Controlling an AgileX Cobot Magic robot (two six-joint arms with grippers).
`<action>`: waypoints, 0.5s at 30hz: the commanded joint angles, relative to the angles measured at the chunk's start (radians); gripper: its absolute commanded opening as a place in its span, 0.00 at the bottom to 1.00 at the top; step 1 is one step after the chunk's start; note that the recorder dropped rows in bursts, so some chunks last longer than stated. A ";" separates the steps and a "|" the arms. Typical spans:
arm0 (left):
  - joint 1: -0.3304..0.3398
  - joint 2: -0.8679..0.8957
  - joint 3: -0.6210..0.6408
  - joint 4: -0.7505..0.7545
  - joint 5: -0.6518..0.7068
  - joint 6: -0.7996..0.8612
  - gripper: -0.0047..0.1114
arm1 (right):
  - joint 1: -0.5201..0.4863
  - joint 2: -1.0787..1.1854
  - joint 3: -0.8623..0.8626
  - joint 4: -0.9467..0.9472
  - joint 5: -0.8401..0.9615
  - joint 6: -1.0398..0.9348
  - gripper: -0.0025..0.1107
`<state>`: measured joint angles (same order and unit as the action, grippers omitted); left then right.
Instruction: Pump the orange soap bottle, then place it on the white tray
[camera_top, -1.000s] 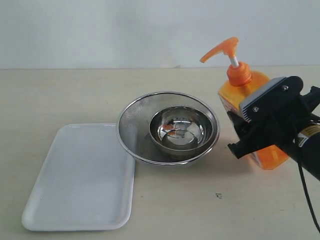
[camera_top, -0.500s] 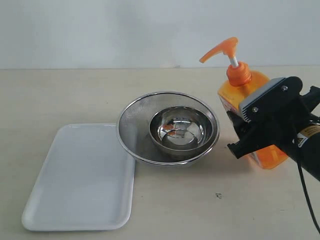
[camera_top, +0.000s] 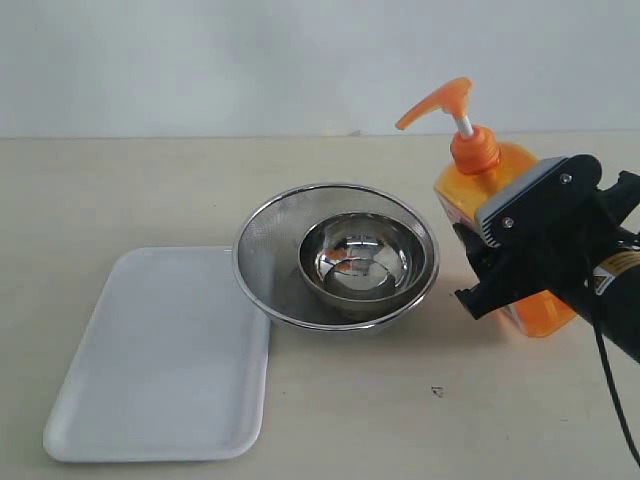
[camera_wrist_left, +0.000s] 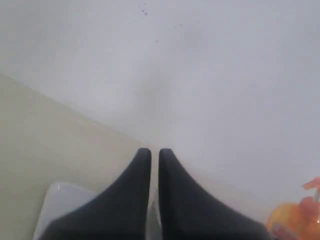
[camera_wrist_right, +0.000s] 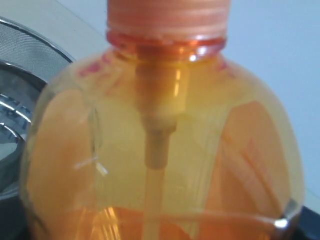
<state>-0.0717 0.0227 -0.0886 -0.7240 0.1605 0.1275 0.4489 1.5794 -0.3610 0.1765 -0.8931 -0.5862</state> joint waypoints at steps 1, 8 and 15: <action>-0.009 0.129 -0.159 -0.053 0.057 0.063 0.09 | 0.002 -0.009 -0.011 -0.008 -0.062 -0.015 0.02; -0.009 0.728 -0.668 -0.422 0.449 0.558 0.09 | 0.002 -0.009 -0.011 -0.008 -0.062 -0.016 0.02; -0.052 1.244 -0.943 -0.640 0.835 0.784 0.08 | 0.002 -0.009 -0.045 0.022 -0.028 -0.104 0.02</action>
<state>-0.0930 1.1846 -1.0161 -1.3039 0.9597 0.8376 0.4489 1.5794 -0.3689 0.2039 -0.8838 -0.6564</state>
